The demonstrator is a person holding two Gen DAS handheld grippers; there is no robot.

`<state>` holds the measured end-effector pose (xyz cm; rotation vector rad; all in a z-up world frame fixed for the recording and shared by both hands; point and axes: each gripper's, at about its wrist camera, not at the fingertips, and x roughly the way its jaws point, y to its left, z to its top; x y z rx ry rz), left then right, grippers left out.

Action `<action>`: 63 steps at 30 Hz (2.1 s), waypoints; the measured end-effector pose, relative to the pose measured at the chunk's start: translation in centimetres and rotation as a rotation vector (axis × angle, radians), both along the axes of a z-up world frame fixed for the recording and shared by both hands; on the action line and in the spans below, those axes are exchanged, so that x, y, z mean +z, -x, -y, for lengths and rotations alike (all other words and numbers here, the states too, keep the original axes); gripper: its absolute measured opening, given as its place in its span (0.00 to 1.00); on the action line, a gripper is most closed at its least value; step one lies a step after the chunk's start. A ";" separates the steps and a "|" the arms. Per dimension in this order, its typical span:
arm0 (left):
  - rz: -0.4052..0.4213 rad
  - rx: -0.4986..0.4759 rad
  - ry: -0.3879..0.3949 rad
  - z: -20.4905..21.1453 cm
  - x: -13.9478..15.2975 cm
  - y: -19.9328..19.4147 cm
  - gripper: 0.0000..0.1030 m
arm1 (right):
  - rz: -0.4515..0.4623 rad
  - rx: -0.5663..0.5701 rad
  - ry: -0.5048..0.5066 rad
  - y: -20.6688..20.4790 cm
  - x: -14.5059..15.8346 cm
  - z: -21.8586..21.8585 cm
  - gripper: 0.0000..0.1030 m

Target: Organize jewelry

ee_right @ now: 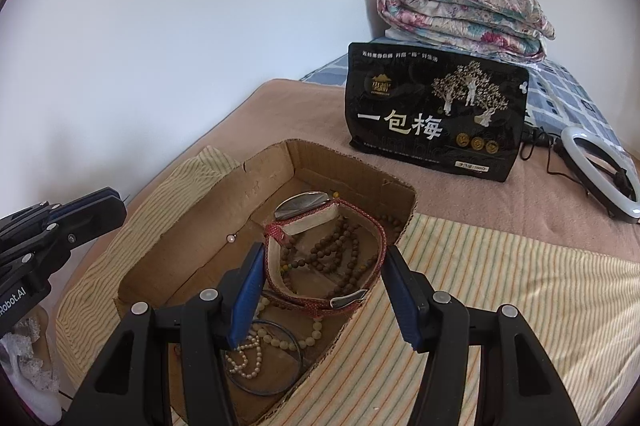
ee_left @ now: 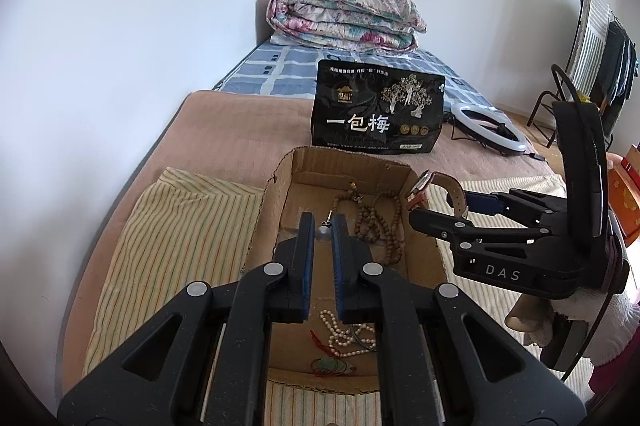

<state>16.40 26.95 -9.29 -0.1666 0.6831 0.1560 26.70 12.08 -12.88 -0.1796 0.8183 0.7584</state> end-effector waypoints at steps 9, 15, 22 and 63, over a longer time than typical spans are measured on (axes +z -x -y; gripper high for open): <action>-0.050 0.002 0.010 -0.5 -1.7 -0.6 0.06 | -0.020 0.005 0.014 -1.0 -1.5 -1.4 0.58; -0.062 0.014 0.027 -1.3 -2.1 -0.7 0.06 | -0.022 0.007 0.018 -1.3 -1.9 -1.8 0.59; -0.063 0.008 0.034 -1.3 -2.3 -0.9 0.17 | -0.013 -0.002 -0.004 -1.1 -1.4 -1.7 0.69; 0.044 0.011 -0.041 2.2 3.6 2.9 0.47 | 0.118 -0.034 -0.035 3.4 5.7 2.5 0.82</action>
